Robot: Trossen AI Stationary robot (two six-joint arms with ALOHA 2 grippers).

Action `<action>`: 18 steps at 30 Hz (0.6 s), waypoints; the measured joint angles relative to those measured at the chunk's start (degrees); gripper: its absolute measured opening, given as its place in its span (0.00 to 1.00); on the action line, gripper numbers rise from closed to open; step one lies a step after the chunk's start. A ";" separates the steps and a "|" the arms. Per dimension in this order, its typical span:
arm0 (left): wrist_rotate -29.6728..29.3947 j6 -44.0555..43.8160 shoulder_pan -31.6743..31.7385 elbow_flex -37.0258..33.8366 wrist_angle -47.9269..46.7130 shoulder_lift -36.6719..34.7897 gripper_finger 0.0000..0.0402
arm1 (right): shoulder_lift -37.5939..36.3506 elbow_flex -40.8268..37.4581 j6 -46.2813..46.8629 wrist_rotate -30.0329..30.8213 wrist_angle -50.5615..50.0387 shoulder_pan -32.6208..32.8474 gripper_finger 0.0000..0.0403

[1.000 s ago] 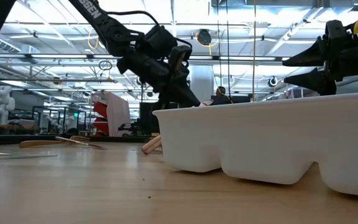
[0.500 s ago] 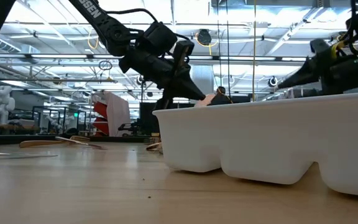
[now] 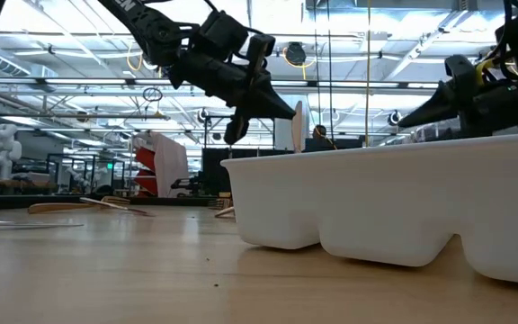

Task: Sort silverware
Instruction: Put the gold table knife into the cutlery tray

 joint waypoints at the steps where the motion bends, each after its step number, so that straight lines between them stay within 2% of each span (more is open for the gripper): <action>1: -0.04 0.02 0.08 0.00 0.04 0.00 0.00 | 0.11 0.01 -0.14 -0.02 0.44 0.00 0.61; 6: -0.05 0.10 0.02 0.00 0.00 0.00 0.00 | 0.82 1.03 -2.61 -0.02 1.02 0.00 0.61; 9: -0.07 0.09 0.03 0.00 0.00 0.00 0.00 | 3.83 4.25 -6.61 0.01 0.68 -0.16 0.61; 15: -0.07 0.11 0.02 0.00 0.02 0.00 0.00 | 18.43 15.48 -17.01 -1.11 0.43 -2.97 0.61; 18: -0.07 1.04 0.03 0.00 0.02 0.00 0.00 | 28.07 20.56 -19.37 -4.98 -0.08 -5.65 0.61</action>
